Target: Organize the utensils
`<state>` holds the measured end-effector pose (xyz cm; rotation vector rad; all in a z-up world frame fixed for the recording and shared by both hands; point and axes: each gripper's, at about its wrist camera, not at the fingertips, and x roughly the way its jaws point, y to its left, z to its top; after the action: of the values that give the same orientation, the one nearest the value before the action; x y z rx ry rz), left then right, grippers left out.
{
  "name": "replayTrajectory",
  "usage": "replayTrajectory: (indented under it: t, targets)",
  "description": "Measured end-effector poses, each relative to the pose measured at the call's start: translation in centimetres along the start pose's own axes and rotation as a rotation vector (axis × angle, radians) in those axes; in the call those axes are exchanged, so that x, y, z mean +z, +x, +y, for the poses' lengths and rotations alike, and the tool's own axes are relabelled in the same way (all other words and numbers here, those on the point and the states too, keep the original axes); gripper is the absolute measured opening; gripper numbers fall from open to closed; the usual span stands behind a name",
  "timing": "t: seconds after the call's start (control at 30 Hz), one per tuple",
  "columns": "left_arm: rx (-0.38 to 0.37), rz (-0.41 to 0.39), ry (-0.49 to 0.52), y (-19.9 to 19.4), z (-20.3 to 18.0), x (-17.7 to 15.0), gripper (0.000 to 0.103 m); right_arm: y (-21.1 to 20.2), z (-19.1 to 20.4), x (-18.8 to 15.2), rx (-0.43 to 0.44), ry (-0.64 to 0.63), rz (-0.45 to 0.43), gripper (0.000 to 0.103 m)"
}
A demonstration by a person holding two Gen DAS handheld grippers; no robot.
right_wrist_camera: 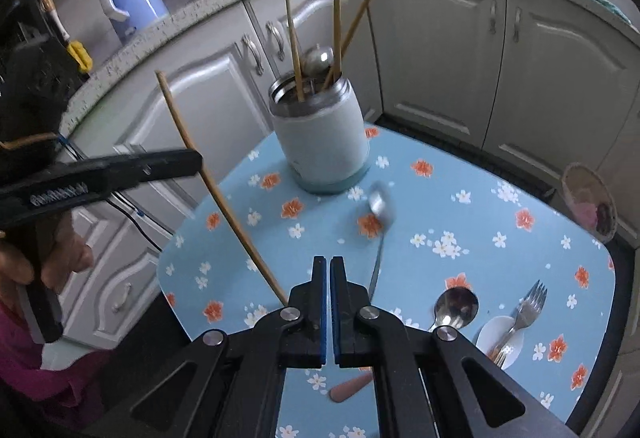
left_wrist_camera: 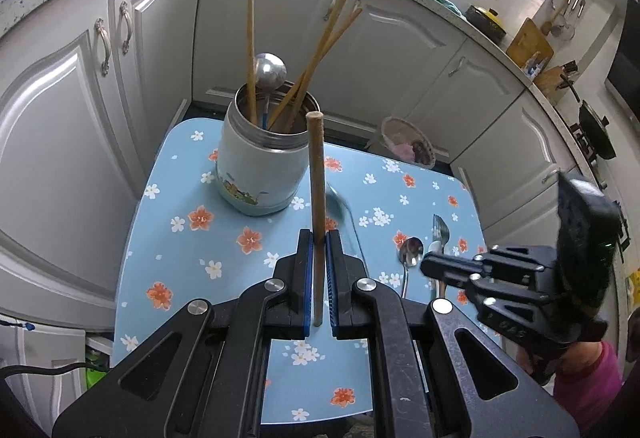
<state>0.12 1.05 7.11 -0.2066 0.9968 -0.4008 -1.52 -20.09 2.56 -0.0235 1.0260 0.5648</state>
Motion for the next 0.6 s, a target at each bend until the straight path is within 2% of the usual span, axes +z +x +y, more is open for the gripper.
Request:
replayTrajectory:
  t: [0.1, 0.2, 0.4, 0.53, 0.6]
  targets:
    - [-0.002, 0.001, -0.008, 0.1, 0.3, 0.0, 0.005, 2.3, -0.7, -0.3, -0.039, 0.020, 0.037, 0.007]
    - [-0.007, 0.003, -0.012, 0.3, 0.4, 0.1, 0.005, 4.3, -2.3, 0.0, -0.064, 0.080, 0.048, 0.026]
    - [-0.023, 0.007, -0.015, 0.9, 0.4, 0.5, 0.005, 8.0, -5.4, 2.2, -0.109, 0.191, 0.047, 0.027]
    - [-0.026, 0.013, -0.019, 1.0, 0.4, 0.7, 0.005, 11.5, -6.7, 3.8, -0.131, 0.226, 0.083, 0.027]
    - [-0.025, 0.018, -0.015, 1.1, 0.2, 0.8, 0.005, 13.1, -7.3, 4.1, -0.161, 0.226, 0.110, 0.021]
